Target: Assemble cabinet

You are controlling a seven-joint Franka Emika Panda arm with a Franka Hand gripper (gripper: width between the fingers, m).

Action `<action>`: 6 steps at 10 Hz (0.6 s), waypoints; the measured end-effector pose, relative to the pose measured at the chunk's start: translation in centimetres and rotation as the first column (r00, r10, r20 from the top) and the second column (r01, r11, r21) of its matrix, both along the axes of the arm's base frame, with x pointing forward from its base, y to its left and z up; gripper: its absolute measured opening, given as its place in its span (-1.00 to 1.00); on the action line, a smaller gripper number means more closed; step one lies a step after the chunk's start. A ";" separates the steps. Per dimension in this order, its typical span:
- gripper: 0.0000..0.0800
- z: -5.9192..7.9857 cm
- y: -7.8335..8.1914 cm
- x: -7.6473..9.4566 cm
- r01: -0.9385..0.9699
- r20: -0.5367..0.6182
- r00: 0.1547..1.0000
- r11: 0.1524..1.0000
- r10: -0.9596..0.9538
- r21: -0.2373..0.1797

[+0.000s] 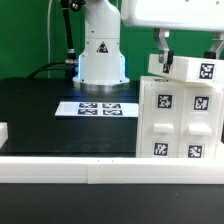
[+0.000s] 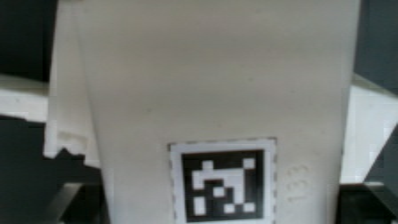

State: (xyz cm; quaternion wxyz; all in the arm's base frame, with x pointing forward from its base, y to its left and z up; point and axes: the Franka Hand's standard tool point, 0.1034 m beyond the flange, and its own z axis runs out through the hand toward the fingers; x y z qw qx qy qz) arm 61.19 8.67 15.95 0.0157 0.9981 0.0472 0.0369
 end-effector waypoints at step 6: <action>0.40 -0.2 -0.7 0.3 0.677 -0.013 0.732 0.726 -0.681 0.120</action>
Offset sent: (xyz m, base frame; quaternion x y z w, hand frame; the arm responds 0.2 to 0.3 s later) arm -0.0048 -0.0055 -0.0054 -0.0076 0.0089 0.2258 0.9741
